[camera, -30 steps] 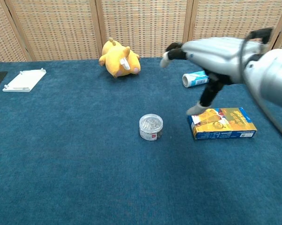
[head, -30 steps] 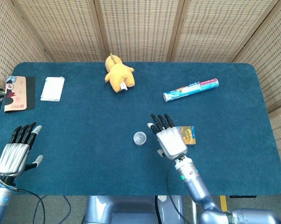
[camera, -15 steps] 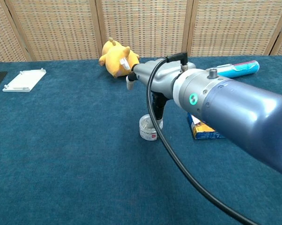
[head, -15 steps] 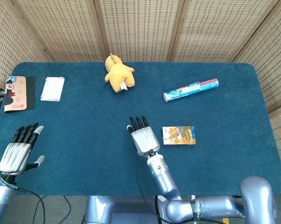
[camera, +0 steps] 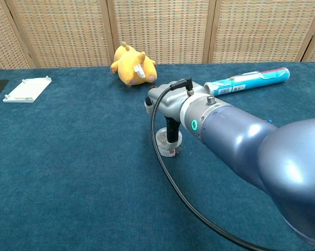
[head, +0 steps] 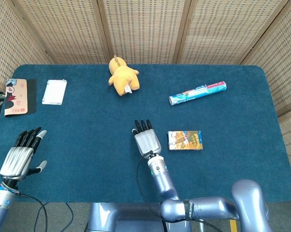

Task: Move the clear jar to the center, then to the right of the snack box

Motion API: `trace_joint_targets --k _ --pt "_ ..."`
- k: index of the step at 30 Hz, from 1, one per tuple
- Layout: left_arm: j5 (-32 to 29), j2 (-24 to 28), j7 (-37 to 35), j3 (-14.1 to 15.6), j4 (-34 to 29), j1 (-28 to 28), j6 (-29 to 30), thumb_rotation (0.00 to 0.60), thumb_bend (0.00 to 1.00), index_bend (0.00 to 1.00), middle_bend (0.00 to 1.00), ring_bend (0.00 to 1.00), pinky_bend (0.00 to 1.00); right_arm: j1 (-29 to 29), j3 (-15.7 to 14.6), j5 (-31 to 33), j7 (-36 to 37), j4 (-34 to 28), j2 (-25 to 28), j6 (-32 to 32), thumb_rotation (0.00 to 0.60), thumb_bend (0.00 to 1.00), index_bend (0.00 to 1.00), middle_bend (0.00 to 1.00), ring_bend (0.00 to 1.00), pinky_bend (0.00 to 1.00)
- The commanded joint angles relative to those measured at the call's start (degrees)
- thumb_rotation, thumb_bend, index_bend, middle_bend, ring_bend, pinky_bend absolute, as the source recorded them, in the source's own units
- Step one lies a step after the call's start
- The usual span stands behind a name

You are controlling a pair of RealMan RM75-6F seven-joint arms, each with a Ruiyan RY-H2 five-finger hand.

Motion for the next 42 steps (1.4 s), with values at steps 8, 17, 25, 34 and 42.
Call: trace_joint_targets --k 8,17,25,34,42 --pt "0.3 0.0 0.1 -0.9 0.0 0.6 -0.9 0.600 0.29 0.00 0.00 0.00 0.00 0.9 -1.4 2.6 0.8 4.3 -0.7 -1.2 0.600 0.00 0.25 0.00 0.00 0.07" --pt "0.3 0.0 -0.1 -1.6 0.2 0.9 -2.0 0.600 0.29 0.00 0.00 0.00 0.00 1.3 -2.3 3.1 1.9 6.0 -1.4 -1.8 0.600 0.00 0.27 0.00 0.00 0.08" --pt "1.1 0.1 -0.5 -1.8 0.1 1.3 -2.1 0.600 0.29 0.00 0.00 0.00 0.00 1.4 -3.0 3.0 3.0 8.9 -2.3 -2.6 0.600 0.00 0.37 0.02 0.00 0.12" --pt "1.1 0.0 -1.0 -2.4 0.3 1.5 -2.6 0.600 0.29 0.00 0.00 0.00 0.00 0.7 -3.9 0.5 5.0 8.5 -1.9 -2.1 0.600 0.00 0.59 0.14 0.00 0.18" --pt "1.4 0.0 -1.2 -2.7 0.3 1.8 -2.8 0.600 0.29 0.00 0.00 0.00 0.00 0.5 -4.1 -0.4 5.0 6.6 -1.3 -1.2 0.600 0.00 0.63 0.15 0.00 0.19"
